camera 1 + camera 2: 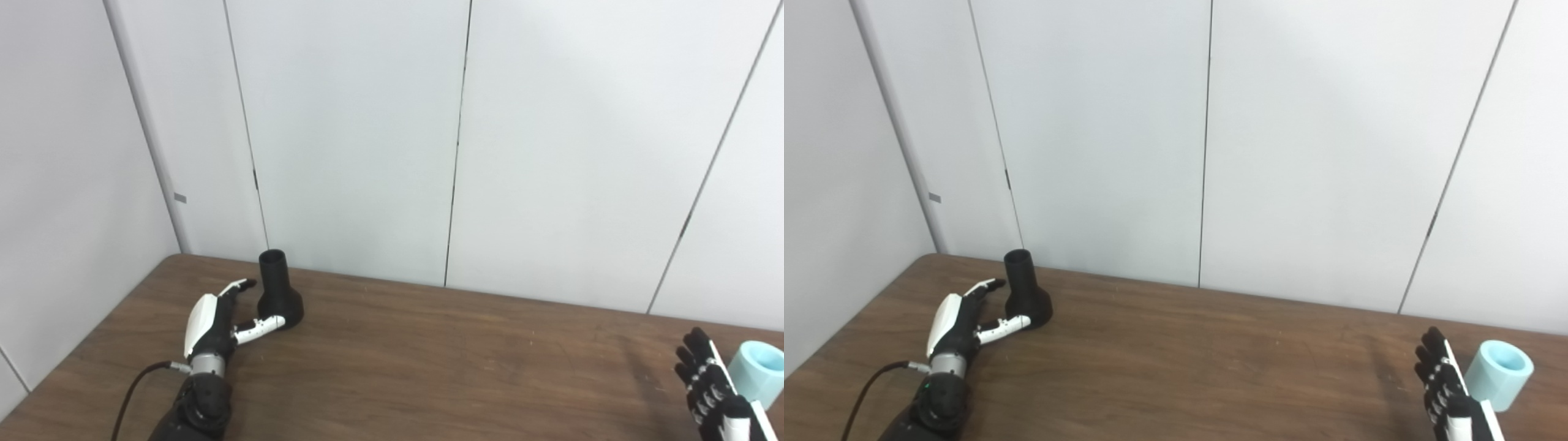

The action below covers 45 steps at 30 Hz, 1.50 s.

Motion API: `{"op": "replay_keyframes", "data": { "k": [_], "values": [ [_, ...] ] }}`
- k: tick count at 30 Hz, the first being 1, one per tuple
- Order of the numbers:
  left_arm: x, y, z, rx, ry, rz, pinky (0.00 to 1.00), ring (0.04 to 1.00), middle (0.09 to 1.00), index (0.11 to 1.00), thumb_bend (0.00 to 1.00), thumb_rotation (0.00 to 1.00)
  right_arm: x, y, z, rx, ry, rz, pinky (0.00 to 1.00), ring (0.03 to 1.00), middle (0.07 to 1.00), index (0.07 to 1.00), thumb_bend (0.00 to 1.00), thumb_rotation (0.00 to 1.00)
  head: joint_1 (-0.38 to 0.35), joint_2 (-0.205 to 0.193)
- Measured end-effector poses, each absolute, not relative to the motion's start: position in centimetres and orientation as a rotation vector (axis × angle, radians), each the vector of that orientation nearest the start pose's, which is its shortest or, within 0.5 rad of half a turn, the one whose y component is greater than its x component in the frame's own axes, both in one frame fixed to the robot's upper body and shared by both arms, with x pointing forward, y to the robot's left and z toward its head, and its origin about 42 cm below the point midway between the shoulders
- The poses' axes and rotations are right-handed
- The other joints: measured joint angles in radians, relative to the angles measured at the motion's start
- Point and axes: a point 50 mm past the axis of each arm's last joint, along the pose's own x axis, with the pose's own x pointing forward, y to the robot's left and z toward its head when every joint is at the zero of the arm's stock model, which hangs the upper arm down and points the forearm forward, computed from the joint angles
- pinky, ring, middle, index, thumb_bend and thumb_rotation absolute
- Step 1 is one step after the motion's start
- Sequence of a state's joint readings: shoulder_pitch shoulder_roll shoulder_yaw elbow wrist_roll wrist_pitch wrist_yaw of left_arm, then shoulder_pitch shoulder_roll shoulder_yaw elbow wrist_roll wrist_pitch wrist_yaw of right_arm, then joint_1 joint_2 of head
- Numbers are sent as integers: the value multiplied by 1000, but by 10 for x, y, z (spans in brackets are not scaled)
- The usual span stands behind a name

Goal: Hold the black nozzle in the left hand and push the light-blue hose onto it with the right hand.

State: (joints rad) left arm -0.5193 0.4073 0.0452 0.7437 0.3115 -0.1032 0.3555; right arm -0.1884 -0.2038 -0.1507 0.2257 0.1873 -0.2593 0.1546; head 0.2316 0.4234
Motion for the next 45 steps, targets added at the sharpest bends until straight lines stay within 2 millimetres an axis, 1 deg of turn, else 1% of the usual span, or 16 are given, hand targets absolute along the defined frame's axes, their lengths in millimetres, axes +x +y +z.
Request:
{"op": "replay_keyframes", "data": {
  "k": [2, 4, 7, 17, 23, 26, 28, 32, 35, 40, 42, 45],
  "values": [
    [437, 392, 139, 679, -9, 456, 769, 773, 778, 765, 919, 206, 341, -308, 124, -24, -246, 11, 990, 1000, 1000, 1000, 754, 988, 0, 0],
    [440, 392, 140, 677, -20, 472, 739, 762, 778, 778, 920, 192, 341, -308, 124, -24, -246, 11, 990, 1000, 1000, 1000, 754, 988, 0, 0],
    [441, 391, 140, 674, -26, 472, 725, 760, 780, 787, 925, 189, 341, -308, 124, -24, -246, 10, 990, 1000, 1000, 1000, 754, 988, -3, 0],
    [442, 389, 139, 668, -34, 449, 733, 774, 785, 803, 931, 202, 341, -308, 124, -25, -245, 9, 991, 1000, 1000, 1000, 753, 990, -2, 0],
    [443, 388, 141, 672, -32, 414, 719, 786, 794, 807, 954, 210, 341, -308, 124, -26, -245, 8, 990, 1000, 1000, 1000, 753, 991, -2, 0],
    [446, 386, 143, 661, -36, 368, 754, 819, 818, 821, 969, 215, 341, -308, 124, -27, -244, 8, 989, 1000, 1000, 1000, 754, 991, -3, 2],
    [448, 383, 146, 670, -35, 302, 788, 834, 831, 829, 974, 219, 341, -308, 124, -27, -244, 8, 988, 1000, 1000, 1000, 755, 991, -5, 2],
    [450, 379, 147, 676, -45, 219, 827, 844, 841, 835, 984, 228, 341, -308, 124, -28, -244, 7, 988, 1000, 1000, 1000, 755, 991, -5, 2],
    [451, 377, 148, 668, -47, 193, 835, 845, 841, 836, 987, 230, 341, -308, 124, -28, -244, 7, 988, 1000, 1000, 999, 755, 991, -6, 2],
    [456, 373, 149, 656, -48, 196, 816, 845, 841, 835, 984, 224, 340, -307, 124, -35, -245, 8, 986, 1000, 1000, 998, 759, 990, -9, 5],
    [457, 372, 150, 653, -50, 199, 777, 841, 840, 835, 981, 220, 339, -307, 124, -36, -242, 8, 987, 1000, 1000, 998, 760, 990, -11, 6],
    [459, 372, 152, 653, -56, 208, 749, 826, 824, 817, 968, 207, 337, -307, 124, -38, -238, 8, 986, 1000, 1000, 999, 760, 990, -11, 6]
  ]
}}
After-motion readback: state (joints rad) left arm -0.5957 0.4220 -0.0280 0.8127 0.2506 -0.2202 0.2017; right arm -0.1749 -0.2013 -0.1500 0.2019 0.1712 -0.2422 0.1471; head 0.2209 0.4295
